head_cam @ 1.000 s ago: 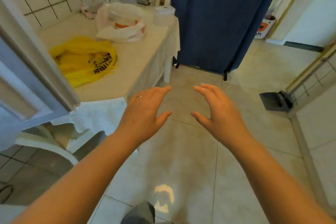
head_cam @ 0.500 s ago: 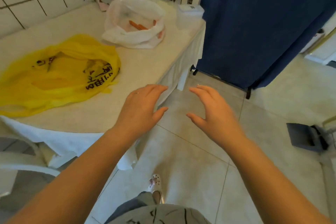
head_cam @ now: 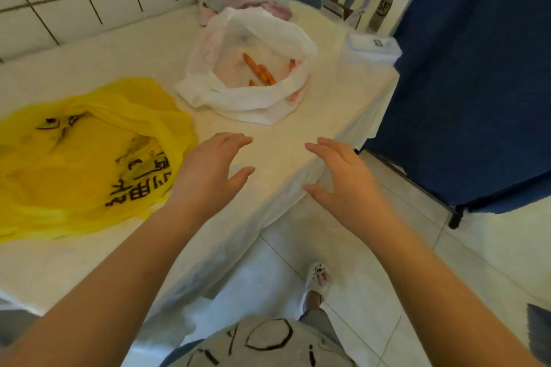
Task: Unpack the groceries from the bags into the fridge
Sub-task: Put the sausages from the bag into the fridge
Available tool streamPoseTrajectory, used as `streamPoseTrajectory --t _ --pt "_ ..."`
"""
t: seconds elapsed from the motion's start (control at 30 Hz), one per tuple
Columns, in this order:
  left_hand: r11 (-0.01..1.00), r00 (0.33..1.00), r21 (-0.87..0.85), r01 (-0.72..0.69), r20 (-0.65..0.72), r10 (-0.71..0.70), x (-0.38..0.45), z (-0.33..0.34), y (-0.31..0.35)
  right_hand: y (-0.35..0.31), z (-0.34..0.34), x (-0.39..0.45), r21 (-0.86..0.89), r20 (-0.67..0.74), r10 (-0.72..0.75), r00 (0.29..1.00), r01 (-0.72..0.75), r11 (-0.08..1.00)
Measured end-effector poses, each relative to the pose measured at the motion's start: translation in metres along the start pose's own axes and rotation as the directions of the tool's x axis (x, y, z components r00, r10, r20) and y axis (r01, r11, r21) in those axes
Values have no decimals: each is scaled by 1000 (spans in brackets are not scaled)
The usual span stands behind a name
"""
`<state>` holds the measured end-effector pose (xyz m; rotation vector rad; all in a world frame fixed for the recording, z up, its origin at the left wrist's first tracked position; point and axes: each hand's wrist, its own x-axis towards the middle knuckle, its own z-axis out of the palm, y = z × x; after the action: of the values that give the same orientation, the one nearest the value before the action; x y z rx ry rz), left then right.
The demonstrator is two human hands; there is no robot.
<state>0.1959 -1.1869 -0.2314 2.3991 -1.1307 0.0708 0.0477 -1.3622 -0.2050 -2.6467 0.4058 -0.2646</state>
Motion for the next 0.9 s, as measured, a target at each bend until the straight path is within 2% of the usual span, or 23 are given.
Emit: streamPoseTrajectory --t 0.37,0.6,0.73,0.9 --pt "956 952 9 295 -85 -293 156 67 53 141 -47 180 84 184 -228 956 216 973" --pt "900 890 2 436 -145 -431 210 88 30 173 -33 270 116 212 -349 913 331 937" --pt "880 872 -15 475 -125 -473 245 102 6 182 -21 317 121 230 -391 891 373 920" --pt "882 877 -76 465 -97 -471 294 109 -17 193 -11 374 140 281 -349 894 322 936"
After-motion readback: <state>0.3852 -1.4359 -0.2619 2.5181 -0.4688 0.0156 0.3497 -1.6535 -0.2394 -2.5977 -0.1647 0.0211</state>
